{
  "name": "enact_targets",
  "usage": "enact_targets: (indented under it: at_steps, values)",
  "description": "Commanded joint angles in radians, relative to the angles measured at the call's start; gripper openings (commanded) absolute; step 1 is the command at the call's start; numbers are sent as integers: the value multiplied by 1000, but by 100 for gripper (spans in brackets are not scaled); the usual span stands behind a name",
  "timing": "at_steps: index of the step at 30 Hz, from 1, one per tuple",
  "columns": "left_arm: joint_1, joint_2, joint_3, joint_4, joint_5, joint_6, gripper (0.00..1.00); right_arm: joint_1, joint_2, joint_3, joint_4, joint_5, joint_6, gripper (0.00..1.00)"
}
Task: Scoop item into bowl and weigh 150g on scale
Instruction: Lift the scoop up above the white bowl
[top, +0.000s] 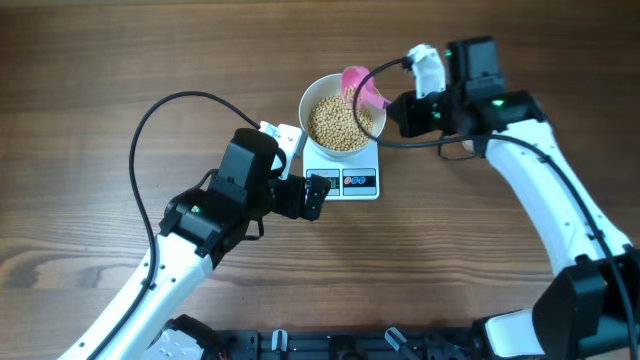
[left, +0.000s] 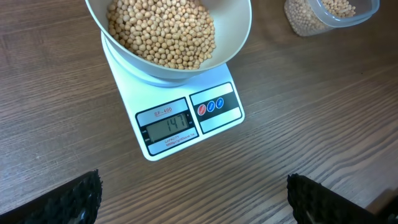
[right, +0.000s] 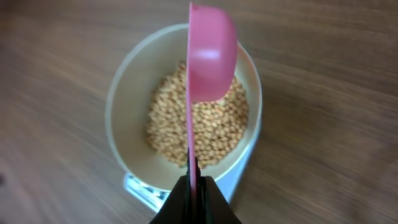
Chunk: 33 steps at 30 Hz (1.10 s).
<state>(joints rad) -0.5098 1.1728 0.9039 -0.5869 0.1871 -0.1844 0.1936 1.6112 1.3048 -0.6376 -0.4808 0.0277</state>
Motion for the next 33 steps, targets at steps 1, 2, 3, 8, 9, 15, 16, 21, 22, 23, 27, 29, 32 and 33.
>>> enact_targets:
  at_steps: [1,2,3,8,9,15,16,21,22,23,27,29,32,33]
  values:
    - [-4,2,-1,0,-5,19,100,-42,-34,33,19,-192,61,4]
    - [-4,2,-1,0,-5,19,100,-52,-34,33,25,-222,61,4]
    - [-4,2,-1,0,-5,19,100,-60,-34,33,32,-249,61,4]
    - [-4,2,-1,0,-5,19,100,-76,-34,32,66,-326,59,4]
    - [-4,2,-1,0,-5,19,100,-75,-34,32,69,-326,58,4]
    - [-4,2,-1,0,-5,19,100,-76,-34,33,92,-330,83,4]
    - [-4,2,-1,0,-5,19,100,-75,-34,32,100,-330,90,4]
    - [-4,2,-1,0,-5,19,100,-76,-34,32,127,-333,106,4]
    - [-4,2,-1,0,-5,19,100,-76,-34,32,128,-333,106,5]
    - [-4,2,-1,0,-5,19,100,-76,-34,32,129,-333,107,4]
    - [-4,2,-1,0,-5,19,100,-76,-34,32,129,-333,106,5]
    - [-4,2,-1,0,-5,19,100,-76,-34,32,129,-333,106,4]
    - [-4,2,-1,0,-5,19,100,-76,-34,32,127,-330,100,4]
    - [-4,2,-1,0,-5,19,100,-76,-34,32,127,-329,91,4]
